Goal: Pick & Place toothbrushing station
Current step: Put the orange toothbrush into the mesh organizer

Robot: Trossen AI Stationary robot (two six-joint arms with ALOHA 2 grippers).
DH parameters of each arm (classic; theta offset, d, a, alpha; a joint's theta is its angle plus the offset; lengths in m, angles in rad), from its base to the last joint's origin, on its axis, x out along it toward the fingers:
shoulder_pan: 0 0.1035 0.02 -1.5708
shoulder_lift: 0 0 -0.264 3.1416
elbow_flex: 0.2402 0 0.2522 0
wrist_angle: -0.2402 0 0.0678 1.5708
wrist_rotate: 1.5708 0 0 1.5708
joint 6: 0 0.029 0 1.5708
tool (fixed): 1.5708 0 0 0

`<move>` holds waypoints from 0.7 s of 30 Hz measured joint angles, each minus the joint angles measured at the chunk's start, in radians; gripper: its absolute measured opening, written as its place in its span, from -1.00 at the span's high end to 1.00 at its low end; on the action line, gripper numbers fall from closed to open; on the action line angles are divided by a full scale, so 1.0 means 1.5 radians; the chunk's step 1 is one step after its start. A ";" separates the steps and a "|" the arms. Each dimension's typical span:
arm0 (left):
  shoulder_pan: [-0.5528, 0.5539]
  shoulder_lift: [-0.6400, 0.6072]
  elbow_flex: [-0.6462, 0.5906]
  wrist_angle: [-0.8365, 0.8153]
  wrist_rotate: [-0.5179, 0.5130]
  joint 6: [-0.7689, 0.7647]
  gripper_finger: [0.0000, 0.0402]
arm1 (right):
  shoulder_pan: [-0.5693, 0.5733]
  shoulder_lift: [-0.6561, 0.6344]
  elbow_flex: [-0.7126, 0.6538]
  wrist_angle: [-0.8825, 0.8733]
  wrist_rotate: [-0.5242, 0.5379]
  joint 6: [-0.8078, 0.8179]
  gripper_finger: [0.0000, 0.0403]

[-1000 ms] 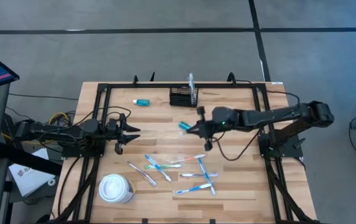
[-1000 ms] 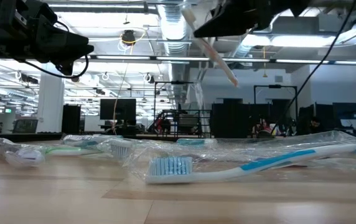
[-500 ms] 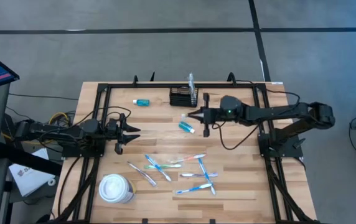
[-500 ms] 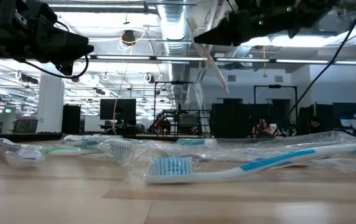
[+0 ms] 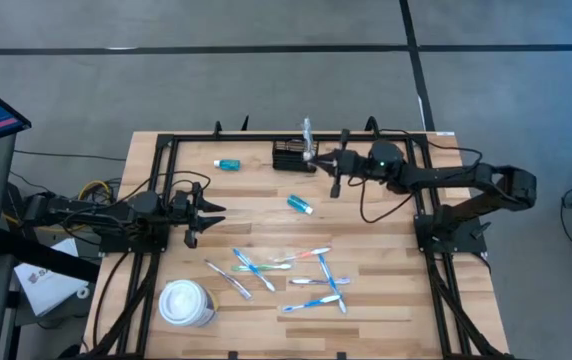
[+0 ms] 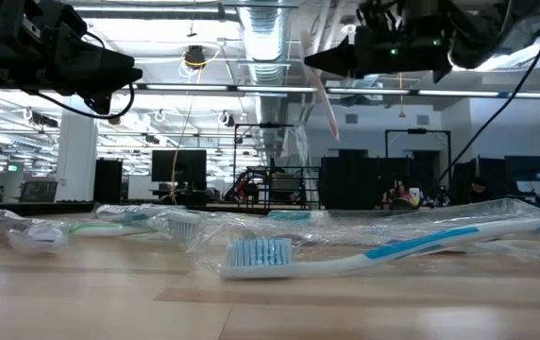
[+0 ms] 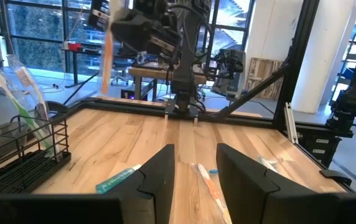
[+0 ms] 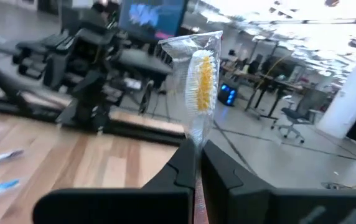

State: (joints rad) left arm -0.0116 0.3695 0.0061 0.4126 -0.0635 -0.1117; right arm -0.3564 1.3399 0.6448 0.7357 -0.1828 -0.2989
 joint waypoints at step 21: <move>0.000 0.000 0.000 0.000 0.000 0.001 0.44 | -0.117 0.071 -0.076 0.325 -0.009 0.145 1.00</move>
State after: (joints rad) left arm -0.0116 0.3695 0.0063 0.4124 -0.0635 -0.1106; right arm -0.5313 1.4464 0.5308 1.2231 -0.1959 -0.0820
